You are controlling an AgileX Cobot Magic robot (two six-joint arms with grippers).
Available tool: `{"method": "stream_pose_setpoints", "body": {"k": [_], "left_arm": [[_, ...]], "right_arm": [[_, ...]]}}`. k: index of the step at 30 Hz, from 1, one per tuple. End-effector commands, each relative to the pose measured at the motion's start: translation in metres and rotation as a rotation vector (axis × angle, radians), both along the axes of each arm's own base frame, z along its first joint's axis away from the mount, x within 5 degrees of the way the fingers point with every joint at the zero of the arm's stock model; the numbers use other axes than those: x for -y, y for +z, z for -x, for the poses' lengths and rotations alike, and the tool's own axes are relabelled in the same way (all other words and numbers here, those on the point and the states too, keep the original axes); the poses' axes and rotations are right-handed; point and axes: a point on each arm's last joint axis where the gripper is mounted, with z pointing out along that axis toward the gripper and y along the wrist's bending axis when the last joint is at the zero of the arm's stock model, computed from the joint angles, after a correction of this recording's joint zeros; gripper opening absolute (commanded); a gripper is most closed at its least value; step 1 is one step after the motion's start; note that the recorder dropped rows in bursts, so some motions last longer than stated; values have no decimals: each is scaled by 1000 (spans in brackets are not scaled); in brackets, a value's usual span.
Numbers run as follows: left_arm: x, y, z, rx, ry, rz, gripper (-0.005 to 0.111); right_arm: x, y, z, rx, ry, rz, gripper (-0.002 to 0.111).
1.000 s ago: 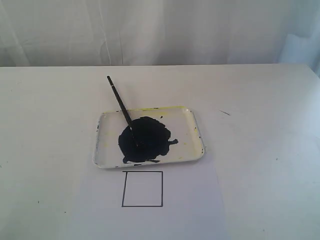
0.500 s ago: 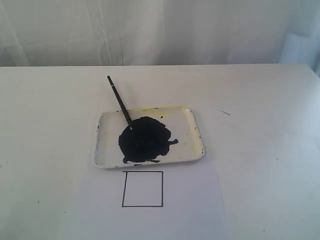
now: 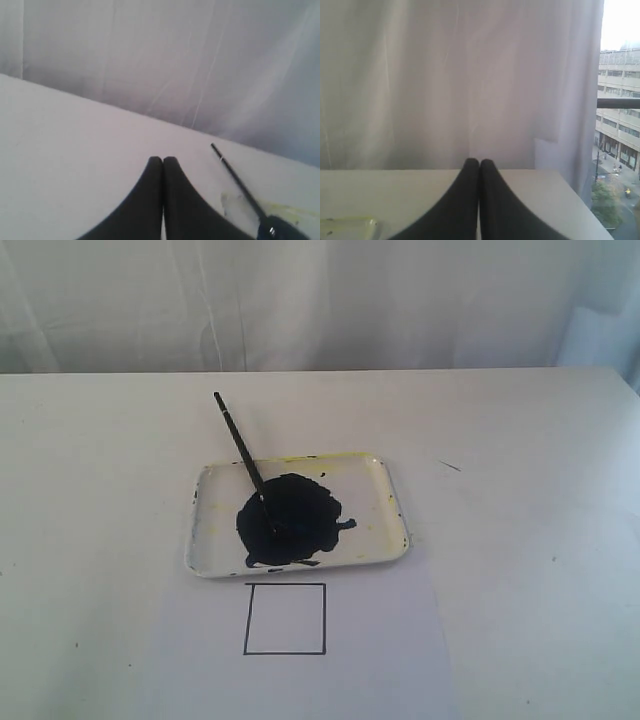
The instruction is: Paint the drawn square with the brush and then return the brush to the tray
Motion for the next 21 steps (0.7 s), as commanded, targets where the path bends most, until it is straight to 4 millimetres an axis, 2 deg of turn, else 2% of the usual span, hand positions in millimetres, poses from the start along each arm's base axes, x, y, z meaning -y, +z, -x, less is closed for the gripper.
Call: {"method": "stream_pose_setpoints", "body": {"k": [1,5,9,14,17,21], "left_arm": [[0,42,10,123,-14,56,0],[1,74,10,74,-20,36,0],[2,97,-2,-45,-26,-30,0],[3,117,-28,-233,-49,-145,0],[4,128,-47,-339,-68,-182,0],[5,143,-73,-475,-100,-226,0]], "right_arm": [[0,7,2,54,14,-95,0],[0,29,7,39,27,-135,0],[-1,55,17,-14,33,-133,0],[-2,80,30,-64,38,-127,0],[-2,92,28,-171,36,-119,0],[-3,102,17,-324,31,-19,0]]}}
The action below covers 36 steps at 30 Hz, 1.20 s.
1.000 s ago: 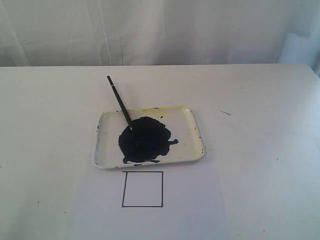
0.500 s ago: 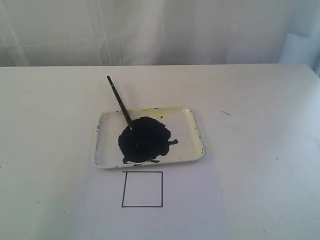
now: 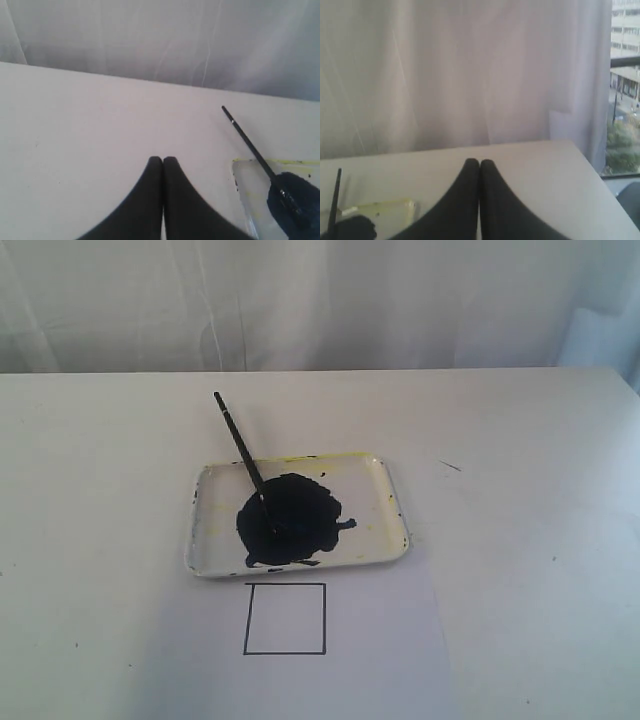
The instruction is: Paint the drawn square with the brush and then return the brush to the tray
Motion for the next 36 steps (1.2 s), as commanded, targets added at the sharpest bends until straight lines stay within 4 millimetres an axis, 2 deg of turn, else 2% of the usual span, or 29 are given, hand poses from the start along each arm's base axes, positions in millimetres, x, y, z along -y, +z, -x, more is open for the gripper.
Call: {"method": "stream_pose_setpoints", "body": {"k": [1,9,12,23,28,30,32,36], "left_arm": [[2,14,-27,-146,-39,-39,0],[2,26,-78,-219,-47,-51,0],[3,27,-97,-257,-49,-51,0],[5,16,-167,-428,-120,-107,0],[6,5,-199,-523,-161,-144,0],[6,0,-211,-547,-171,-153,0],[6,-8,-223,-562,-180,-163,0],[6,-22,-242,-597,-182,-160,0]], "right_arm": [[0,10,-12,-164,10,111,0],[-1,15,-39,-240,16,116,0],[-4,13,-50,-323,68,145,0],[-38,10,-100,-486,505,349,0],[-55,-9,-132,-609,655,420,1],[-62,-17,-144,-641,709,456,8],[-69,-25,-154,-671,761,473,21],[-84,-40,-174,-744,817,451,67]]}}
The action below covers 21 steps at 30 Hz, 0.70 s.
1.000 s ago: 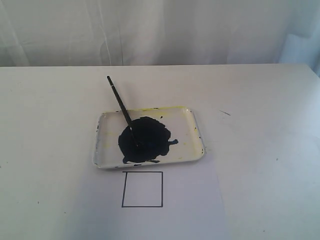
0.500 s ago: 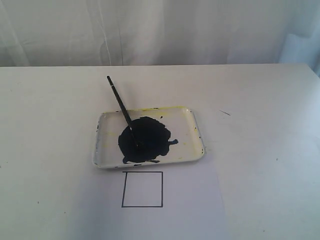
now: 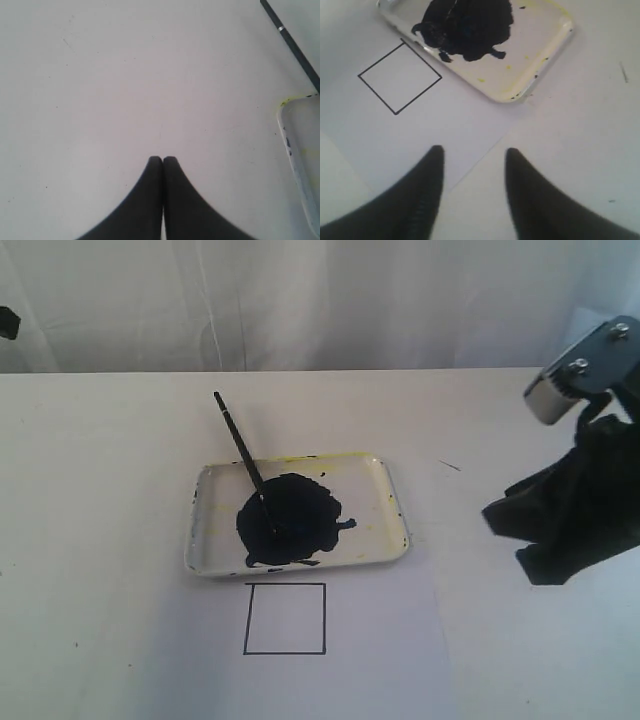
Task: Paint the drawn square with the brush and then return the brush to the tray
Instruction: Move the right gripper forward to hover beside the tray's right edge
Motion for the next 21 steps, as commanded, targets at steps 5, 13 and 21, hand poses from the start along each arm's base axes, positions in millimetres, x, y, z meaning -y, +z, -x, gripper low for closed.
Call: {"method": "stream_pose_setpoints", "body": {"k": [5,13,21], "left_arm": [[4,-34,-38,-93,-63,-21,0],[13,-53,-68,-98,-277,-44,0],[18,-74,-83,-121,-423,-64,0]], "right_arm": [[-26,-31,-30,-70,101,45,89],[-52,-67,-39,-63,353,179,89],[-63,-101,-54,-107,355,216,89]]}}
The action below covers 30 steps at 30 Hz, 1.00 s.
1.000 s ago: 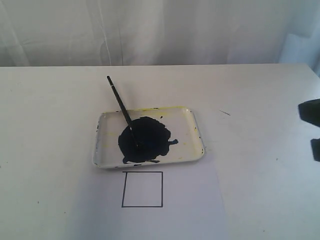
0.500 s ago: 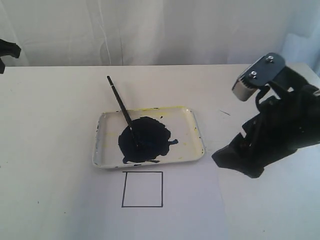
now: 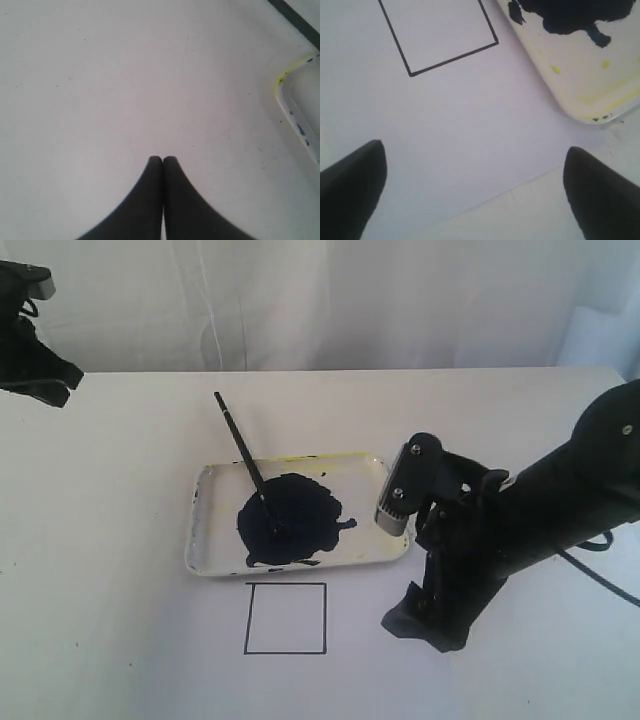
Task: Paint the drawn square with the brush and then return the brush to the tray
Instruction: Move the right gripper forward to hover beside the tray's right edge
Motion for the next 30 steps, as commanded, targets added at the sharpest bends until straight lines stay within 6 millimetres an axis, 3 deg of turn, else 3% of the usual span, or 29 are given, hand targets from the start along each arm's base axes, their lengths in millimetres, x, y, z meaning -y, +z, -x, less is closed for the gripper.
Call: {"method": "stream_pose_setpoints", "body": {"k": [1,15,30], "left_arm": [[4,-9,-3,-7,-126,-38,0],[12,-33,-15,-5,-185,30,0],[13,-31,-17,18,-165,60,0]], "right_arm": [[-3,-13,-6,-23,0,15,89],[-5,-41,-14,-63,10,58,89],[-7,-70,-23,-65,36,94,89]]}}
